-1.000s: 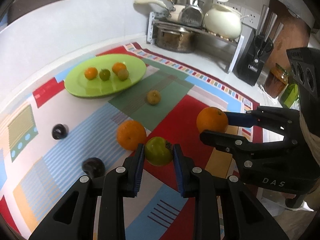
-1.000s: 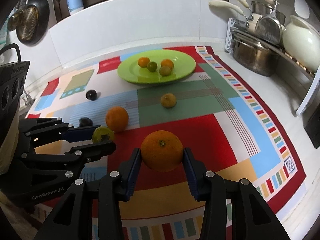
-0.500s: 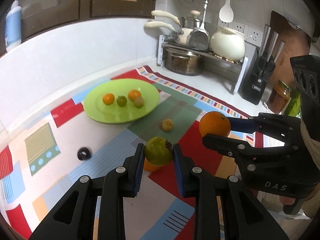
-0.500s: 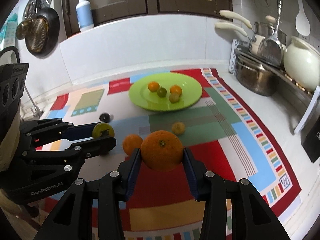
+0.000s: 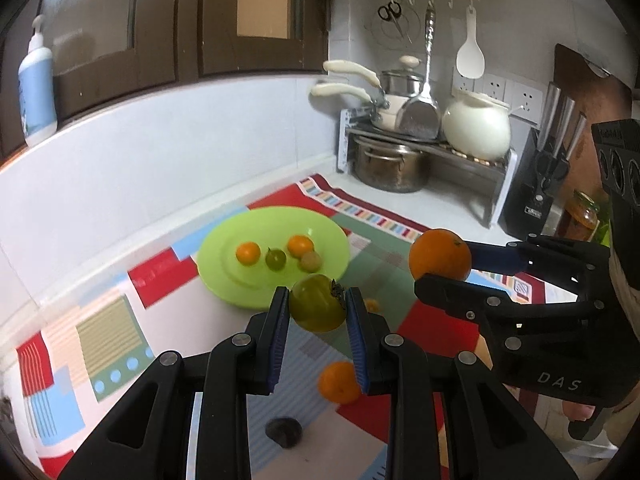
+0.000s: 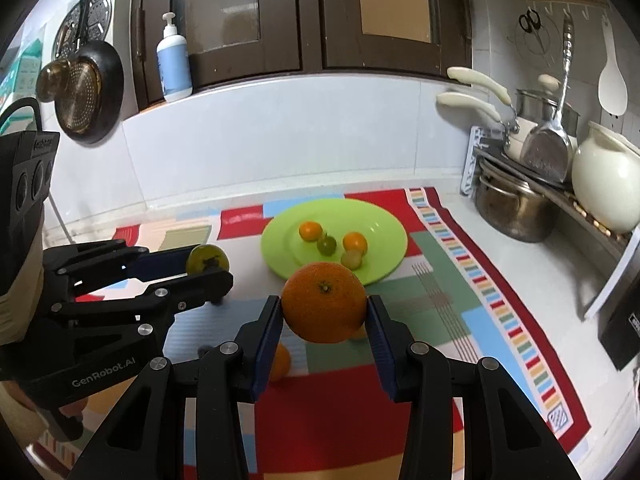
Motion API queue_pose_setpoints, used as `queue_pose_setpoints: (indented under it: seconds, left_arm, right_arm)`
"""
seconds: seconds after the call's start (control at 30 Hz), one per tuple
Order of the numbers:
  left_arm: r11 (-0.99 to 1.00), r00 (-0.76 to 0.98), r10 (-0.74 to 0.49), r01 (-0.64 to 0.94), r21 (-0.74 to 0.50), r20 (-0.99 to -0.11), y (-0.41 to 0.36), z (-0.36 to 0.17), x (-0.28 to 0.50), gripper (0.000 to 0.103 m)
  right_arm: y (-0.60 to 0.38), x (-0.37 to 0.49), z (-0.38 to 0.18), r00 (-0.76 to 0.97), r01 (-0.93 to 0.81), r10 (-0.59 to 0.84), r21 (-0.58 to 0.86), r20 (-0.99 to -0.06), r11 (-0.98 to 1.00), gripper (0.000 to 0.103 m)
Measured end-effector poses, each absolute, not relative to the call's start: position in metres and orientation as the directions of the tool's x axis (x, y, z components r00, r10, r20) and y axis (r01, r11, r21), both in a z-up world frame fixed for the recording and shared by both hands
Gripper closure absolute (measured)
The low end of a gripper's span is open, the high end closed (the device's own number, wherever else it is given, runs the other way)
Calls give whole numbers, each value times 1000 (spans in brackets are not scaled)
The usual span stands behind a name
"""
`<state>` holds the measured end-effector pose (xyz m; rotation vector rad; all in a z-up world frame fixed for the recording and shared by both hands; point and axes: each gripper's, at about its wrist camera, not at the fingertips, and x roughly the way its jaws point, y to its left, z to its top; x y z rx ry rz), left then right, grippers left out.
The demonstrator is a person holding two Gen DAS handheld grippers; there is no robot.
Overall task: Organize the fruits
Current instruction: 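Lift the green-yellow fruit in the left gripper while the right gripper carries the orange to the plate, then open the left gripper over the plate while the right gripper releases the orange there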
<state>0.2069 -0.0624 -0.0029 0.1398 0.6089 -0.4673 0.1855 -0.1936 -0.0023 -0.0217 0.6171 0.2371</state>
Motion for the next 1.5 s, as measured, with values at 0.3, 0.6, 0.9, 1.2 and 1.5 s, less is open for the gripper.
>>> queue_pose_setpoints:
  seconds: [0.3,0.6,0.9,1.2,1.5]
  left_arm:
    - [893,750,-369,449,13,-549,-60,15,235,75]
    - [899,755,-352,437,24,-553,-60,20,271,75]
    - [907,738,-342,421,1,-582,-64,21,316,75]
    - [912,710,-328,409,-13,-623,-64,10,363,75]
    - [912,672,-306,410,-6,-674,-65,-17,404,75]
  right_arm:
    - [-196,213,16,812,-225,217,52,-542,973,60]
    - [-193,250,25,809,-246,239,61,-537,967,60]
    - [-197,297,29,794,-245,258,98,-550,965,60]
    - [-200,345,12,759,-220,258,137,-598,966,60]
    - [-200,386,-14,715,-191,249,160,-653,969,60]
